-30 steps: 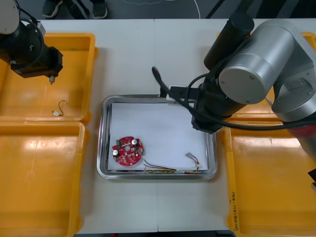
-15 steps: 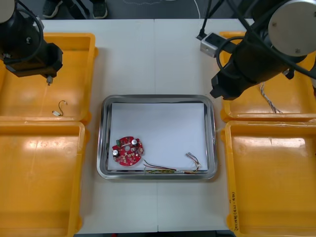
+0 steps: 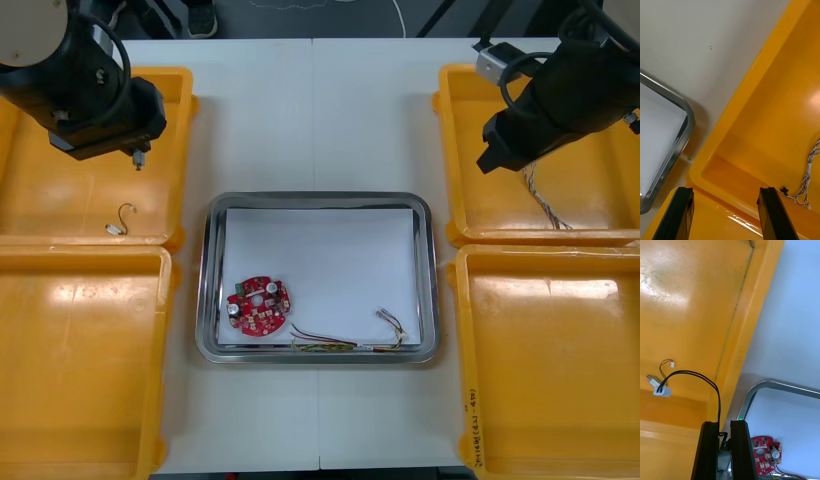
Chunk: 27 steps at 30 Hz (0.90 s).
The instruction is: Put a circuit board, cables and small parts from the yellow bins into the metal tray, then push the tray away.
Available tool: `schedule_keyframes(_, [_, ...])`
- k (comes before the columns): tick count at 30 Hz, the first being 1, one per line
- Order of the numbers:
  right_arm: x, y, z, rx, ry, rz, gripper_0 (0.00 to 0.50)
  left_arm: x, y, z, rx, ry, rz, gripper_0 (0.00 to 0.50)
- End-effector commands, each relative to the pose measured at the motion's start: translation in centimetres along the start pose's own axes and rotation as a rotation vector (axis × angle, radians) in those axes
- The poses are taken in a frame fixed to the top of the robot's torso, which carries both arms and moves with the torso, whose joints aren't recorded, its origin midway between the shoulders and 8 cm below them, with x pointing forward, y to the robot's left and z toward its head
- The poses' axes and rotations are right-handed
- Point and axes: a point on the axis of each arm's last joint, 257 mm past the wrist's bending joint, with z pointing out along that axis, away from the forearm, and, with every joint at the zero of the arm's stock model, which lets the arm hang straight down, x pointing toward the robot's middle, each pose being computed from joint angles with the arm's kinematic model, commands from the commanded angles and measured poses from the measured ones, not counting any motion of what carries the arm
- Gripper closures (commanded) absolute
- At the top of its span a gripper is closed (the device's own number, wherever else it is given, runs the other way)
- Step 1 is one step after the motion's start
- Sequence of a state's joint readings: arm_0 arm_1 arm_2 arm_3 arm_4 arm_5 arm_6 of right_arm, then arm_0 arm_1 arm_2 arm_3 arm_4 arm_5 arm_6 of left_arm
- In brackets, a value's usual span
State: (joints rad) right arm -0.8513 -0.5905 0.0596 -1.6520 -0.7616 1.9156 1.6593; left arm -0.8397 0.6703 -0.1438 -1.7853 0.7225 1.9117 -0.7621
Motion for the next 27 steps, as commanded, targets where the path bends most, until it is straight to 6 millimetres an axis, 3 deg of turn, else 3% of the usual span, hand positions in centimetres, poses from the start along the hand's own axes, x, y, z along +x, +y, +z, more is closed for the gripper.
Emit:
schedule_keyframes(1, [-1.3, -4.6, -3.4, 0.117, -0.044, 0.077, 0.000, 0.4, -2.0, -1.2, 0.004, -0.038, -0.106, 0.500])
schedule_keyframes(6, [-0.1, -7.2, -3.2, 0.173, -0.007, 0.133, 0.000, 2.1, -5.2, -0.5, 0.043, -0.028, -0.084, 0.500])
schedule_keyframes(15, [2.6, -9.6, -1.4, 0.181, 0.084, 0.212, 0.000, 4.7, -9.8, 1.3, 0.060, -0.024, -0.008, 0.500])
schedule_keyframes(27, [5.0, -12.2, 0.6, 0.191, 0.140, 0.272, 0.000, 8.4, -12.8, 6.2, 0.024, 0.034, 0.092, 0.500])
